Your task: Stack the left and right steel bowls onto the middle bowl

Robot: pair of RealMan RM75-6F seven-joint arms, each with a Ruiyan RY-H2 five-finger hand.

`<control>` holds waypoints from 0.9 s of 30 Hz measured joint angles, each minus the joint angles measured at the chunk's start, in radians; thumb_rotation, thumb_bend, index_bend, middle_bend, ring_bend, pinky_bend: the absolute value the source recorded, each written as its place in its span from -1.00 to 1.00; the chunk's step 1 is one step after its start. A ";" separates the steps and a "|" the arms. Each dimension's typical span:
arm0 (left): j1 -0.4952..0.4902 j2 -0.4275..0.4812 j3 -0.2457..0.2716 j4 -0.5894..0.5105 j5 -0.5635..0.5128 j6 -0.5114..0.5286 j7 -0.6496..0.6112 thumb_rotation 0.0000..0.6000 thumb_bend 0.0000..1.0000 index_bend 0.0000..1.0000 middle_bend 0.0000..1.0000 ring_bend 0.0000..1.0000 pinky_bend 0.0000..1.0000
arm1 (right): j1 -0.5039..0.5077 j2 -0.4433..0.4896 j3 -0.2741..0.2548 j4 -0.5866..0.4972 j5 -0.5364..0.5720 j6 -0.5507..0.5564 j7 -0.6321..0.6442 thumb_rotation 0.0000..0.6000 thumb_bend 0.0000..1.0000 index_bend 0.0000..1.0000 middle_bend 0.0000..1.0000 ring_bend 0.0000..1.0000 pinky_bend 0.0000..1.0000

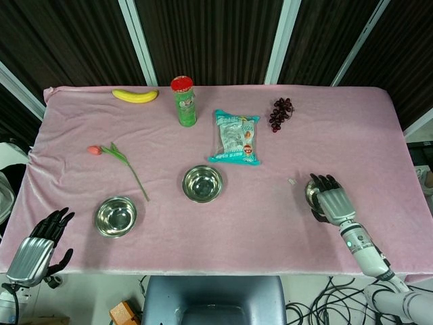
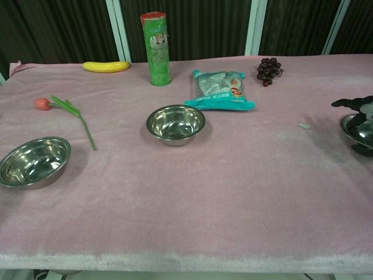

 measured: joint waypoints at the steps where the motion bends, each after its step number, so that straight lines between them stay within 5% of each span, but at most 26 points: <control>1: 0.004 0.000 -0.001 0.001 -0.001 0.008 -0.001 1.00 -0.17 -1.00 -1.00 -1.00 -0.70 | 0.001 -0.001 0.003 0.000 0.001 0.002 -0.002 1.00 0.17 0.54 -1.00 -1.00 -1.00; 11: 0.016 0.002 0.002 0.002 0.000 0.020 -0.002 1.00 -0.17 -1.00 -1.00 -1.00 -0.70 | 0.025 0.026 0.061 -0.114 -0.009 0.051 -0.038 1.00 0.17 0.51 -1.00 -1.00 -1.00; 19: 0.018 0.005 -0.002 0.004 -0.005 0.022 -0.015 1.00 -0.17 -1.00 -1.00 -1.00 -0.70 | 0.126 0.016 0.158 -0.255 0.038 0.041 -0.269 1.00 0.17 0.48 -0.98 -1.00 -1.00; 27: 0.022 0.016 -0.010 0.014 -0.013 0.033 -0.058 1.00 -0.17 -1.00 -1.00 -1.00 -0.70 | 0.299 -0.223 0.262 -0.254 0.084 0.062 -0.506 1.00 0.17 0.51 -0.87 -1.00 -1.00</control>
